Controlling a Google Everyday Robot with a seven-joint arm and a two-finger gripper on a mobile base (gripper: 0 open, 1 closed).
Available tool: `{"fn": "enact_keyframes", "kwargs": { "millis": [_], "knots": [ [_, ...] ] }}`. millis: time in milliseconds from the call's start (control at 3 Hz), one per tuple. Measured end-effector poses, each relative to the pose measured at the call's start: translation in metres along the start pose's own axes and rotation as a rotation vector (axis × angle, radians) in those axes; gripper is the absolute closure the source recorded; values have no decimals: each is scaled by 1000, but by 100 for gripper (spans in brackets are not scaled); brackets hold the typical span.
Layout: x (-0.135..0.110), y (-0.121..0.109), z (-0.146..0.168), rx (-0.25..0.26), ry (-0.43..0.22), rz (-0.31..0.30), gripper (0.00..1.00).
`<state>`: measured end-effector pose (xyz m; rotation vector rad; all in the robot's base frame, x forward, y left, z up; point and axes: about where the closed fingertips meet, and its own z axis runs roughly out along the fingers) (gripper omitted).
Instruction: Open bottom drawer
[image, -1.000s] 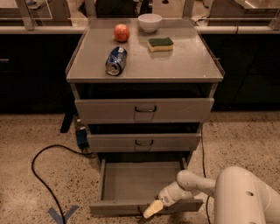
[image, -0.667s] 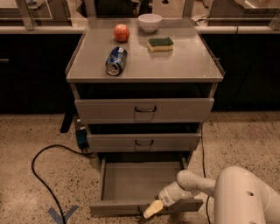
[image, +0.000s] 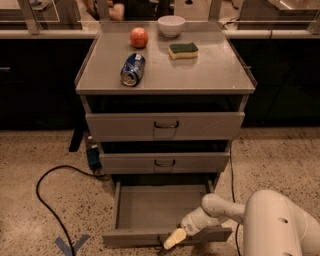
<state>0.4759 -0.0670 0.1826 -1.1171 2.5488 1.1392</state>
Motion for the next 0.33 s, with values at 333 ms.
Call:
{"fn": "enact_keyframes", "kwargs": {
  "millis": [333],
  "knots": [
    [1,3,1,-15,1,11,0]
  ]
}}
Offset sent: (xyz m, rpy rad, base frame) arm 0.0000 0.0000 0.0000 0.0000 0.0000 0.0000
